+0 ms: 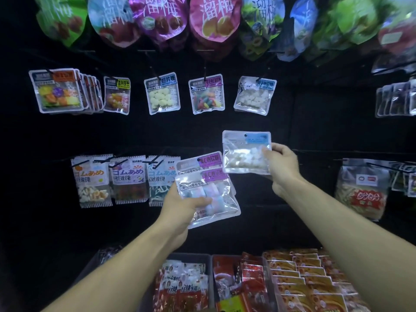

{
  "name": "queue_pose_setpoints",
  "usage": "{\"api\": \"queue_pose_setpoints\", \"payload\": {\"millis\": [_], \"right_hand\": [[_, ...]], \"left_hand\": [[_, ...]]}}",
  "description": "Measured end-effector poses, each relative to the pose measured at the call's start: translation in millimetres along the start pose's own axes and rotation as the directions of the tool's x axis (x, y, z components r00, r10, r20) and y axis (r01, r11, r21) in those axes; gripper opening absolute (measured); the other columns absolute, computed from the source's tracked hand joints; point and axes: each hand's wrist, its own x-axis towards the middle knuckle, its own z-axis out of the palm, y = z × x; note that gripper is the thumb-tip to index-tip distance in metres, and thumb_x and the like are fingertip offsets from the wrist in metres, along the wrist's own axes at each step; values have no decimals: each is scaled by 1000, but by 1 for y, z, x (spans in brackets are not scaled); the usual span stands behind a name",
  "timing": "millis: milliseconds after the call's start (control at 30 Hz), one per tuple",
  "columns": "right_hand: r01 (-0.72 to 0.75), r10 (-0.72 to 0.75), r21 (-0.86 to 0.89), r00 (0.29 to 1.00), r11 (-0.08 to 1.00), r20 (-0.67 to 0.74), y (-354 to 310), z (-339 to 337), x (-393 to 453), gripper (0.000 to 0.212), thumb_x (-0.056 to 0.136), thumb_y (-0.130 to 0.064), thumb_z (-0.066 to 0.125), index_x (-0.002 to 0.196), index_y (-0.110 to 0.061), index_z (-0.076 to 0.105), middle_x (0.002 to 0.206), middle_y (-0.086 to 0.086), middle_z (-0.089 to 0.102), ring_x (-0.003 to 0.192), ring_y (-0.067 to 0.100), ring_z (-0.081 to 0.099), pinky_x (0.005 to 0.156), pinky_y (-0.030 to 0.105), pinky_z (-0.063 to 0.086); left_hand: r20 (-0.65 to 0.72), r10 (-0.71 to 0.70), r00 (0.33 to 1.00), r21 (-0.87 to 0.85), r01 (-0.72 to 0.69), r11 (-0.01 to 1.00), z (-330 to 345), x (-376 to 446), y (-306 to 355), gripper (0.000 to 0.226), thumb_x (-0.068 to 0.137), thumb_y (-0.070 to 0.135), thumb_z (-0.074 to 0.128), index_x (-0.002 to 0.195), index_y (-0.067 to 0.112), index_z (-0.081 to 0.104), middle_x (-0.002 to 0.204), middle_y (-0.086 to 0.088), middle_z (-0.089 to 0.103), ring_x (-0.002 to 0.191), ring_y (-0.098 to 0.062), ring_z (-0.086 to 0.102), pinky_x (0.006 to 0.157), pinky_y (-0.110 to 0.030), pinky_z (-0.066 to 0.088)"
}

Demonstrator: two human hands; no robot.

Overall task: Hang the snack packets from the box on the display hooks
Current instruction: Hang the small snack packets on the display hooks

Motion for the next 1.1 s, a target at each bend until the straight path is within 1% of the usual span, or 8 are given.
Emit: {"api": "queue_pose_setpoints", "payload": {"millis": [67, 167, 267, 367, 667, 800, 900, 1100], "right_hand": [[96, -94, 40, 995, 995, -37, -10, -1, 14, 18, 101, -17, 69, 119, -19, 66, 108, -1, 77, 103, 18, 75, 102, 44, 59], [231, -227, 65, 972, 971, -66, -32, 2, 38, 17, 100, -17, 71, 116, -22, 66, 106, -4, 79, 101, 14, 76, 96, 39, 62], [304, -293, 93, 949, 948, -113, -59, 7, 67, 12, 99, -17, 71, 106, -26, 67, 100, -5, 80, 96, 11, 78, 92, 38, 63], [348, -324, 134, 930, 928, -170, -81, 15, 93, 13, 98, -16, 71, 102, -27, 67, 104, -2, 79, 98, 13, 77, 94, 40, 63], [392, -364, 87, 902, 916, -232, -105, 41, 134, 11, 98, -17, 72, 104, -24, 66, 101, -3, 77, 90, 14, 76, 88, 37, 64], [392, -363, 54, 890, 918, -276, -107, 45, 140, 9, 100, -22, 69, 106, -28, 66, 99, -8, 74, 94, 14, 74, 88, 33, 62], [371, -346, 36, 893, 928, -287, -105, 46, 144, 11, 100, -24, 67, 111, -28, 67, 104, -7, 74, 97, 16, 73, 88, 32, 60], [355, -334, 17, 893, 935, -303, -98, 42, 150, 16, 102, -23, 65, 118, -25, 69, 109, -5, 72, 99, 15, 70, 80, 26, 54]], "left_hand": [[-6, 5, 1000, 0, -5, 1000, 0, 2, 1, 46, 87, -13, 76, 122, 16, 67, 111, -7, 82, 99, -24, 80, 73, -28, 58], [-7, 14, 1000, -26, -15, 1000, 4, 6, 5, 40, 88, -7, 78, 120, 14, 69, 108, -5, 83, 96, -23, 81, 82, -36, 60], [5, 52, 999, -28, -52, 998, 13, 10, 14, 38, 89, -5, 77, 119, 16, 69, 105, -2, 84, 96, -22, 81, 89, -41, 60], [4, 99, 995, -48, -99, 994, 22, 13, 25, 35, 92, -5, 75, 116, 18, 70, 104, -1, 84, 95, -21, 81, 91, -42, 60], [-12, 148, 989, -9, -148, 989, 24, 21, 29, 32, 91, 1, 77, 116, 22, 73, 103, 4, 84, 93, -15, 81, 92, -38, 55], [-33, 137, 990, -3, -137, 991, 18, 27, 24, 32, 91, 1, 77, 115, 21, 72, 102, 4, 83, 96, -18, 80, 80, -31, 53], [-64, 117, 991, -6, -118, 993, 15, 32, 19, 33, 91, 0, 77, 116, 21, 72, 102, 3, 83, 100, -23, 78, 77, -31, 52], [-71, 91, 993, -12, -92, 996, 13, 36, 13, 31, 90, 1, 77, 113, 20, 72, 99, 2, 83, 92, -20, 80, 73, -29, 51]]}}
